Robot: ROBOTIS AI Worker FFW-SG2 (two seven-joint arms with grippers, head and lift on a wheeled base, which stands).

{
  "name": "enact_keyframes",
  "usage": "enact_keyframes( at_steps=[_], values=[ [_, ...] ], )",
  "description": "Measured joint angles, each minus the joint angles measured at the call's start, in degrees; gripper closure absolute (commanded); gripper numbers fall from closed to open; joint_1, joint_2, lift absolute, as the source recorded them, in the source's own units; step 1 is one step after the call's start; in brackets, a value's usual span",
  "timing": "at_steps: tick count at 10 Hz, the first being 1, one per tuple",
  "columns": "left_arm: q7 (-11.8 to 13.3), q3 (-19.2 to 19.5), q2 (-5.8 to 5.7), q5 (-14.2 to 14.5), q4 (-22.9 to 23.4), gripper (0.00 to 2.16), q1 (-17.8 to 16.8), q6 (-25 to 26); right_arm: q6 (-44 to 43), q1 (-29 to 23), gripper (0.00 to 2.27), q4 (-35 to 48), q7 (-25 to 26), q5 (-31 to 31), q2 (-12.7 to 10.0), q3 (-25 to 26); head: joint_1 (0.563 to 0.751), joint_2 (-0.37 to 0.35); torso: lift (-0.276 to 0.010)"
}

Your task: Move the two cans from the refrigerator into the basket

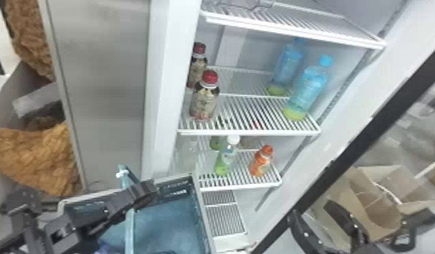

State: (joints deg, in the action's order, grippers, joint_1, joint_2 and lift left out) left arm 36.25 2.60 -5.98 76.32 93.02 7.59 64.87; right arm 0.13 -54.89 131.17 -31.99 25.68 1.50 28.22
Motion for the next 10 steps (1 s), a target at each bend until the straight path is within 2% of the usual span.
enact_keyframes(
  at_steps=[4,7,10],
  values=[
    [0.22,1.29,0.05,-0.49,0.71,1.19,0.84,-0.18,-3.90,-3.14,0.11,-1.15,-0.48,0.86,-0.22,-0.12,0.695,-0.350,-0.031],
    [0.22,2.63,0.00,-0.90,1.51,1.19,1.36,0.15,-4.63,-3.21,0.11,-1.47,-0.52,0.81,-0.57,-0.26,0.695,-0.350,-0.031],
    [0.22,3.04,0.02,-1.34,1.88,1.19,1.73,0.49,-4.64,-3.12,0.11,-1.45,-0.61,0.95,0.15,-0.23,0.695,-0.350,-0.031]
  ],
)
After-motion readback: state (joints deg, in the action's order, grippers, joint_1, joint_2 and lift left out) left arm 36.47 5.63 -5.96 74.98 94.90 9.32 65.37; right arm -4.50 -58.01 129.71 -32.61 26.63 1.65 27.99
